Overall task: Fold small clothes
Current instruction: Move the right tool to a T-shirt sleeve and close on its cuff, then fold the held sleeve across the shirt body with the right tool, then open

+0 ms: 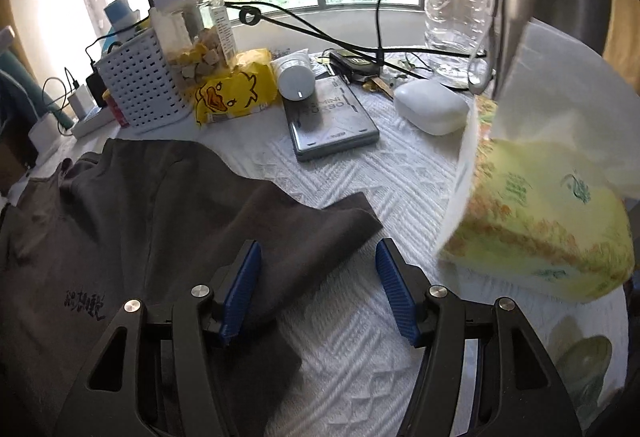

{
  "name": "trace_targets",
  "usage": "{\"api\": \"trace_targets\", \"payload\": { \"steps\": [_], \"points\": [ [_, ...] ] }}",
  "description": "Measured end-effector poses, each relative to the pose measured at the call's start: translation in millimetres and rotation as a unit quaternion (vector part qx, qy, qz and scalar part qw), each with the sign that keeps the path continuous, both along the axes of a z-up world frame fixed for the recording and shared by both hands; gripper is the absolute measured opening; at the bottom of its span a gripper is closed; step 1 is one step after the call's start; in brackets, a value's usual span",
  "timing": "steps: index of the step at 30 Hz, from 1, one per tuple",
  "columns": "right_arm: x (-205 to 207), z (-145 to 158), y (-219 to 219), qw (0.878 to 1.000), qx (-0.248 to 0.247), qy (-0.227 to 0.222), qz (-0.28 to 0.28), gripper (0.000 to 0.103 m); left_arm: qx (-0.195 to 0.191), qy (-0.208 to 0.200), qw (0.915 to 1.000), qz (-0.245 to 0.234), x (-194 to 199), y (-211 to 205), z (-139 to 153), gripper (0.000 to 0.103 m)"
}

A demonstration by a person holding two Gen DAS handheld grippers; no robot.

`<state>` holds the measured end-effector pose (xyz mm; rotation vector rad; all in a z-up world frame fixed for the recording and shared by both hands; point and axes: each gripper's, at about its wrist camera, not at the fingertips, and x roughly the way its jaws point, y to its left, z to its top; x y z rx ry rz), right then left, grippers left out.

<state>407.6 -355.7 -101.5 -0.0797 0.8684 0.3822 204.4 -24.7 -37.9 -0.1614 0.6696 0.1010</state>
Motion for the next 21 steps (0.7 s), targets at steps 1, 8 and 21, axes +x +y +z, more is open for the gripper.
{"api": "trace_targets", "payload": {
  "steps": [1,8,21],
  "points": [
    [0,0,3,1.0,0.0,0.0,0.008,0.048,-0.001,0.003,1.0,0.001,2,0,-1,0.102],
    [-1,7,13,0.999,0.002,-0.009,0.032,0.009,-0.004,0.007,1.0,0.003,7,2,-4,0.102],
    [-35,63,70,0.993,-0.013,-0.079,0.087,0.008,-0.009,-0.034,0.9994,0.006,-19,25,14,0.102]
  ]
}}
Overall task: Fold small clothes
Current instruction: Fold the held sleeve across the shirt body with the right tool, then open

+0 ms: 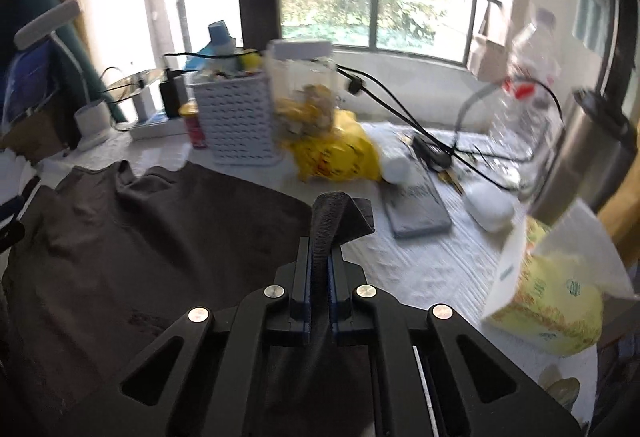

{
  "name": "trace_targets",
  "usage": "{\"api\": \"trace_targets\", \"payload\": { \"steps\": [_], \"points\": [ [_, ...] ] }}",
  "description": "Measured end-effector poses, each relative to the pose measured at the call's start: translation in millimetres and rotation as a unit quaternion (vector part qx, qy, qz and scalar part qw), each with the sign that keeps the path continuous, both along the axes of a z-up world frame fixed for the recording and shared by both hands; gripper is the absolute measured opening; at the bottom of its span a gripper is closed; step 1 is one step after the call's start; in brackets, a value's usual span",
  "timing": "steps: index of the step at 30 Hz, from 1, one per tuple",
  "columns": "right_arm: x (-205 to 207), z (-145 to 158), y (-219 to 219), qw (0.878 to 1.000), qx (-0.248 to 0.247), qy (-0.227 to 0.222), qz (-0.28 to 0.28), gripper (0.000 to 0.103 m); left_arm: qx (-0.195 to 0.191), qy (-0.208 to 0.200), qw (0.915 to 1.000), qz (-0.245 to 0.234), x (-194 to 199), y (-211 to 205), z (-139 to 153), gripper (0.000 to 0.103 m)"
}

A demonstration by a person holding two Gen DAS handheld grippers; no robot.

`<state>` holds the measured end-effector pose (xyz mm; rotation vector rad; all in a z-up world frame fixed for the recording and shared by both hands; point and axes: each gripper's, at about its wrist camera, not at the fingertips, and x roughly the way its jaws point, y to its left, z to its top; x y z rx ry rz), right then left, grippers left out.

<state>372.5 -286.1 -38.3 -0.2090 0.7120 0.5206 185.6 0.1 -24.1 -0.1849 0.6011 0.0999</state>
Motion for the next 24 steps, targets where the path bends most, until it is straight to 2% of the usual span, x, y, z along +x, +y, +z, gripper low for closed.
{"api": "trace_targets", "payload": {
  "steps": [3,11,18,21,23,24],
  "points": [
    [-6,2,19,1.0,-0.002,0.005,0.013,0.008,0.007,-0.013,0.9998,0.01,-10,13,5,0.102],
    [-21,-10,72,0.999,-0.03,0.025,0.032,0.008,-0.018,-0.024,0.9993,0.022,-38,49,-1,0.102],
    [-26,-34,97,0.997,-0.044,0.062,0.032,0.008,-0.026,-0.018,0.9988,0.037,-51,77,-8,0.102],
    [-25,-40,104,0.994,-0.026,0.097,0.048,0.009,-0.034,-0.016,0.9983,0.044,-53,85,-10,0.102],
    [-31,-37,107,0.994,-0.024,0.093,0.053,0.024,-0.033,-0.019,0.9983,0.044,-55,87,-9,0.102],
    [-35,-34,108,0.994,-0.021,0.09,0.059,0.027,-0.031,-0.021,0.9983,0.044,-56,86,-8,0.102]
  ]
}}
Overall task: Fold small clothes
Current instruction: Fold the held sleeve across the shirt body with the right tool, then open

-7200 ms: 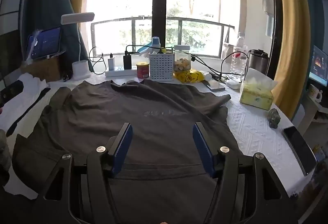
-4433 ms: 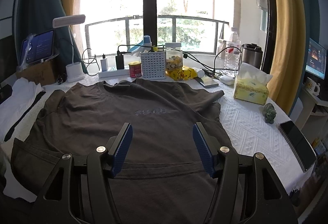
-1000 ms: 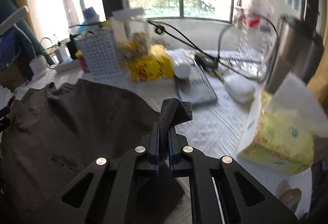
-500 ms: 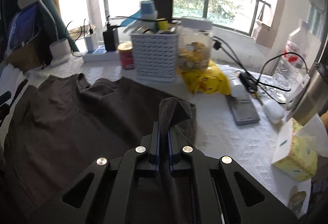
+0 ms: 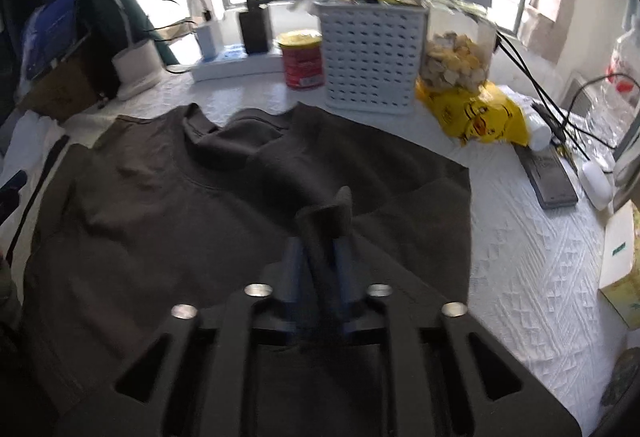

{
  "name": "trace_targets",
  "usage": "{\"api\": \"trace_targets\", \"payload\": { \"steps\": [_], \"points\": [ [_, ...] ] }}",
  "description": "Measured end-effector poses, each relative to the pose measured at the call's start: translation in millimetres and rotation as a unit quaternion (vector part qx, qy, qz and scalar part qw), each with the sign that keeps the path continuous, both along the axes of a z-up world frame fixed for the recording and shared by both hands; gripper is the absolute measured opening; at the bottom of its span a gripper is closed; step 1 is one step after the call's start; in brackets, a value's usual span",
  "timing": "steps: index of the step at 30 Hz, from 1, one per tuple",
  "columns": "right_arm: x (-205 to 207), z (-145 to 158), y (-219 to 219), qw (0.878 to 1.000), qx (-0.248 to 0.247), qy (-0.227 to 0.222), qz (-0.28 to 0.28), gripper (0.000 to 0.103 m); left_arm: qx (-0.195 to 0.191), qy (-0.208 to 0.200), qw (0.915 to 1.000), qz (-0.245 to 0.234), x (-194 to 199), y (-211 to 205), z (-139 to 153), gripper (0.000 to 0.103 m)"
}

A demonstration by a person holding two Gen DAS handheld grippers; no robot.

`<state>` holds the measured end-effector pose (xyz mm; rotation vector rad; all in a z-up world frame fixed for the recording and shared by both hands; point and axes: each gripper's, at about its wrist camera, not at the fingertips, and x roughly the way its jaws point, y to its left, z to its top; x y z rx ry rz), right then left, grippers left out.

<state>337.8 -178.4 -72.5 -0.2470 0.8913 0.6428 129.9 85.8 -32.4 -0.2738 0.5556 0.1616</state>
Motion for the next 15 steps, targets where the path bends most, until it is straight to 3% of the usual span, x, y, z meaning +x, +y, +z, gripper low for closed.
{"api": "trace_targets", "payload": {
  "steps": [5,10,13,15],
  "points": [
    [-18,15,-11,1.0,0.01,-0.016,0.005,0.027,0.003,-0.007,0.9999,-0.009,-2,-9,3,0.102],
    [-24,18,-51,0.999,0.014,-0.024,-0.026,0.028,0.005,-0.005,0.9997,-0.025,2,-29,3,0.102],
    [-23,14,-79,0.998,0.016,-0.026,-0.053,0.038,0.01,-0.003,0.9993,-0.036,4,-43,4,0.102],
    [-22,11,-94,0.997,0.018,-0.025,-0.066,0.039,0.015,-0.001,0.999,-0.043,6,-53,5,0.102]
  ]
}}
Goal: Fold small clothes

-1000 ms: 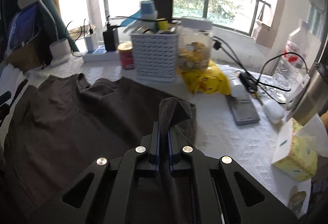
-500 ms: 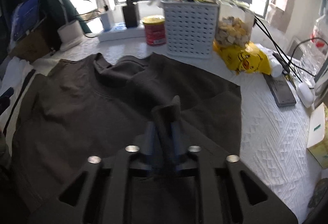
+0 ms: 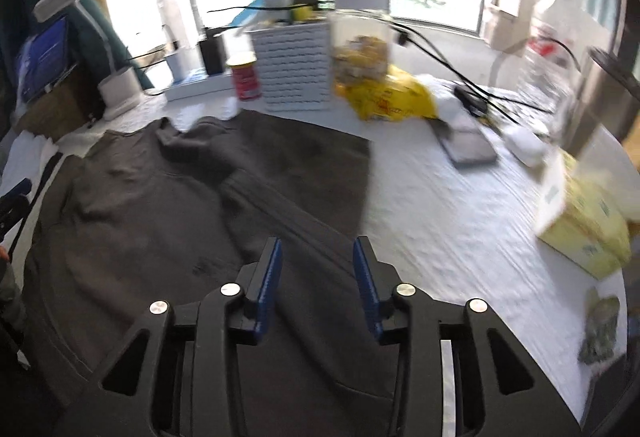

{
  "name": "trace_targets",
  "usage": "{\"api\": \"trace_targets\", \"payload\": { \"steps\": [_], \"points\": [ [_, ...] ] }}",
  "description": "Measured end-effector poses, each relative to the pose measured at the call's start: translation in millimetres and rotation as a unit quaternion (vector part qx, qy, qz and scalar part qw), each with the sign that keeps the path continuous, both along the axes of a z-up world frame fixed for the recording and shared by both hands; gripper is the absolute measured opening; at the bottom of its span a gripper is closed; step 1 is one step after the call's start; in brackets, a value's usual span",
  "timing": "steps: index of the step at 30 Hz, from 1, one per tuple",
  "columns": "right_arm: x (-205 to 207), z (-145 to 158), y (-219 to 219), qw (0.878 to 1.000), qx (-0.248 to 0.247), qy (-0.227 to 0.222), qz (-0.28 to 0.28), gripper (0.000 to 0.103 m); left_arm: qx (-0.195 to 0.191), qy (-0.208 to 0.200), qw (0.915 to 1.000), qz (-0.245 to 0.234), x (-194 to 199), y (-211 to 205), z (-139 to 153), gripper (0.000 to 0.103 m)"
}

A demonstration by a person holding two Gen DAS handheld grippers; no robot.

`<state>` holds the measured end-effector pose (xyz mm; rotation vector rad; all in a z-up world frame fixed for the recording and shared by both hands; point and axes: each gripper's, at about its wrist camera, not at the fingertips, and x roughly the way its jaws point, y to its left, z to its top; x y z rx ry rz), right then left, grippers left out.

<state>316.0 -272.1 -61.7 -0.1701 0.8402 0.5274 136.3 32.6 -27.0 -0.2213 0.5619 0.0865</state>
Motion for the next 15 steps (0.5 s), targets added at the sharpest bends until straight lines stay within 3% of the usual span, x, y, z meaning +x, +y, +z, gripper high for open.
{"api": "trace_targets", "payload": {
  "steps": [10,15],
  "points": [
    [14,-33,-55,0.998,0.016,0.04,-0.055,0.039,0.019,0.015,0.9996,-0.016,15,-30,1,0.102],
    [16,-42,-63,0.996,0.051,0.067,-0.04,0.039,0.026,0.026,0.9991,-0.019,22,-38,-1,0.102]
  ]
}}
